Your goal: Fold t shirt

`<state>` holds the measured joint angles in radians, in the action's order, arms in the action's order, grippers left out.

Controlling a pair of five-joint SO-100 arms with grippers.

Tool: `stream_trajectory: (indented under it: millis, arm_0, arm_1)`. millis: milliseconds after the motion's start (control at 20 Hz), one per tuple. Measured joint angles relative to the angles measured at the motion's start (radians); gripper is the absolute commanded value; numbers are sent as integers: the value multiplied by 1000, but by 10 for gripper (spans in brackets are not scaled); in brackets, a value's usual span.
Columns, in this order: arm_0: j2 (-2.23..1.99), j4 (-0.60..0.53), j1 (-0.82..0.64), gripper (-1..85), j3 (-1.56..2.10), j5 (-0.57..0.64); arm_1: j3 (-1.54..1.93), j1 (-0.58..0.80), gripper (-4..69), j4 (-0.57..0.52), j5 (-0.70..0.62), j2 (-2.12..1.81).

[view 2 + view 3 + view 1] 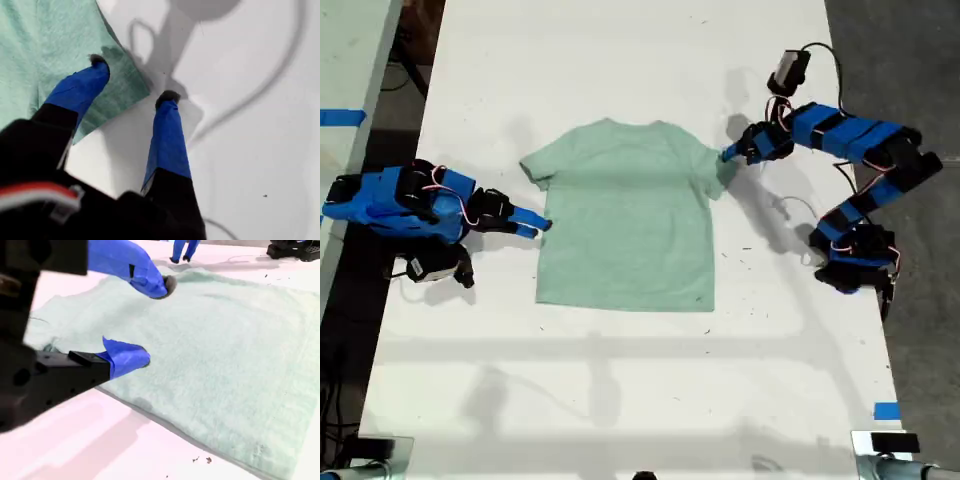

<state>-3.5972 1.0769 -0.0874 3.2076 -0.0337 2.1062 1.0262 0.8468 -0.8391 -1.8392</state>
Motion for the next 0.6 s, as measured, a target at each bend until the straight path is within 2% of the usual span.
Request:
stream_trajectory:
  millis: [100,150,200,350,600]
  arm_0:
    - [0,0,0,184,0,0]
    - [0,0,0,184,0,0]
    - [0,0,0,184,0,0]
    - [0,0,0,184,0,0]
    - [0,0,0,184,0,0]
  arm_1:
    - [3,3,83,-20,-9,3]
    - [6,3,79,-25,-14,3]
    - [11,2,31,-28,-14,8]
    - [3,2,22,-34,-12,71]
    - [-98,0,35,38,-12,164]
